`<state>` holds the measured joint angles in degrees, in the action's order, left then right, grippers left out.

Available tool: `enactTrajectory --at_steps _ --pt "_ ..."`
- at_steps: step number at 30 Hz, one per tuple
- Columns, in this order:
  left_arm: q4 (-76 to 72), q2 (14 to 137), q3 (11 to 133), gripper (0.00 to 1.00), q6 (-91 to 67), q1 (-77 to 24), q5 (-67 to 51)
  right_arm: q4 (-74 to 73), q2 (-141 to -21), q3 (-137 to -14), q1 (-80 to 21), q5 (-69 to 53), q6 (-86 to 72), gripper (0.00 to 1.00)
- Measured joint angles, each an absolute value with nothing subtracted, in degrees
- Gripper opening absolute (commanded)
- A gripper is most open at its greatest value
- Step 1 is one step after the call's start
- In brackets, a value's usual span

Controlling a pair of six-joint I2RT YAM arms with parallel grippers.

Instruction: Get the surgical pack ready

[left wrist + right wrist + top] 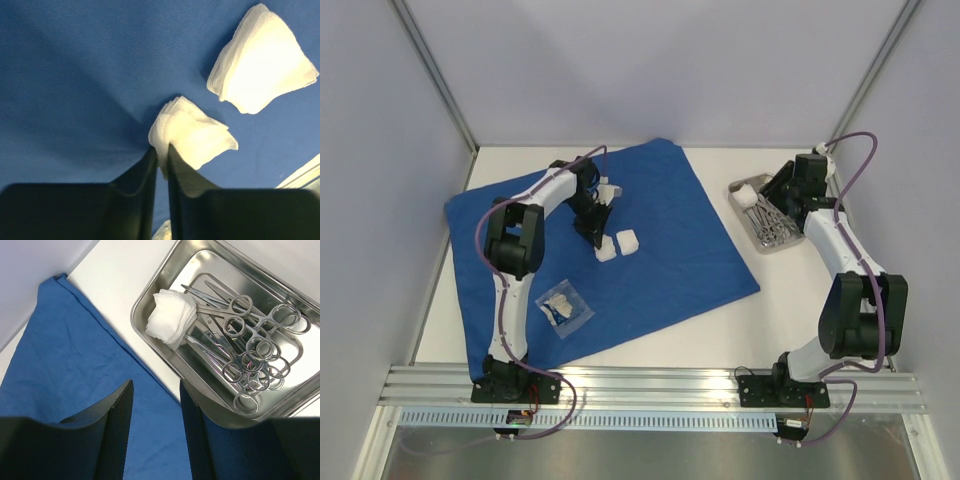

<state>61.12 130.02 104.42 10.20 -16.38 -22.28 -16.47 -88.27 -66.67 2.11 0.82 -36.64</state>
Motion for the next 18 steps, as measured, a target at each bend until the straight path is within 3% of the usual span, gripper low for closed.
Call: enactTrajectory --at_steps 2,9,13,18 --pt "61.17 130.19 104.42 0.00 10.39 -16.38 -22.76 -16.56 -87.70 -66.63 2.11 0.82 -36.36 0.45" --pt "61.76 128.77 104.40 0.00 12.14 -16.51 -23.73 -16.43 -85.23 -66.46 -0.40 -0.56 -31.11 0.46" --pt "62.63 124.38 104.25 0.00 14.39 -16.53 -25.26 -14.20 -85.12 -66.50 -6.09 -6.17 -26.72 0.63" --pt "62.24 113.21 100.73 0.00 17.41 -16.60 -30.81 -5.69 -86.96 -66.48 -14.35 -20.88 -22.48 0.74"
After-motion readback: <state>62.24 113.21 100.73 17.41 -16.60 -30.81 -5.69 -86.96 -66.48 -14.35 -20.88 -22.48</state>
